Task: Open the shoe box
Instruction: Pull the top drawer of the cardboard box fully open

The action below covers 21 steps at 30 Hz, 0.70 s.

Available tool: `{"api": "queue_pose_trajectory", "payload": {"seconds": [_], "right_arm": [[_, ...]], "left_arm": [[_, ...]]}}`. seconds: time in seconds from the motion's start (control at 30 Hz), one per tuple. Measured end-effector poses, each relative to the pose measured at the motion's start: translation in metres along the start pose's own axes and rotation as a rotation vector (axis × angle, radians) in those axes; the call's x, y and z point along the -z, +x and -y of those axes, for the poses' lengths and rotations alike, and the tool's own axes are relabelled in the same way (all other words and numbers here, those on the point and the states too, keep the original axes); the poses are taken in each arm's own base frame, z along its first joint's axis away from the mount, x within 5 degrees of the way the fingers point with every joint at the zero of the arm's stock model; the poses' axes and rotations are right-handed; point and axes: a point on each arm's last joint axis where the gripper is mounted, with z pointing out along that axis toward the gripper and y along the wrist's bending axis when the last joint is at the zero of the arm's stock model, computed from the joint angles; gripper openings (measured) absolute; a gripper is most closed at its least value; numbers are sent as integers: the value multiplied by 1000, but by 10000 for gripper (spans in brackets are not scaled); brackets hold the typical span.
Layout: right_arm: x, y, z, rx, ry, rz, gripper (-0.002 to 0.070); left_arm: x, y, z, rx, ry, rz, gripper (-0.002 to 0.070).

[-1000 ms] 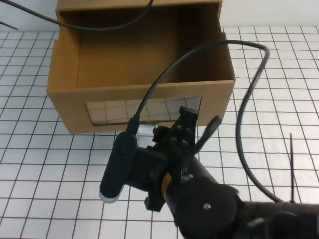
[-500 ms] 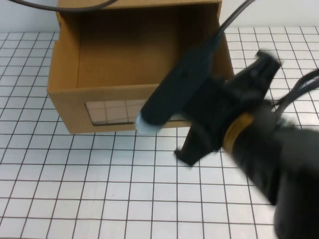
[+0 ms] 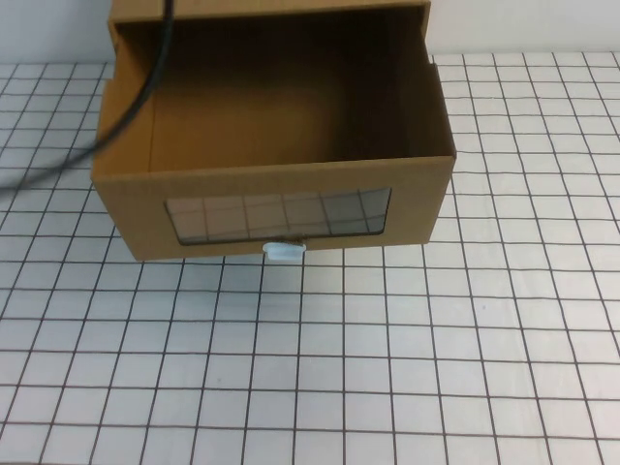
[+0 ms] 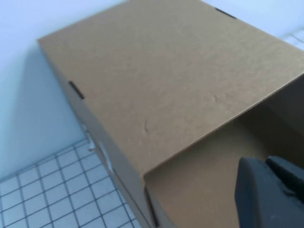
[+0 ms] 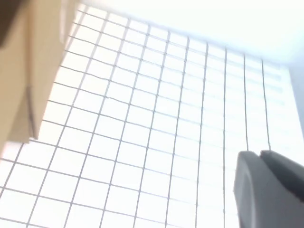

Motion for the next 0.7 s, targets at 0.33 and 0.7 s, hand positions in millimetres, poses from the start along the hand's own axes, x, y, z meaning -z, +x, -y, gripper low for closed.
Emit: {"api": "queue_pose_trajectory", "payload": {"seconds": [0.33, 0.7], "right_arm": [[21, 75, 32, -203, -90, 136, -13], [23, 167, 10, -282, -217, 373, -13]], "left_arm": [[57, 135, 43, 56, -200, 268, -4], [76, 277, 88, 57, -254, 359, -4]]}}
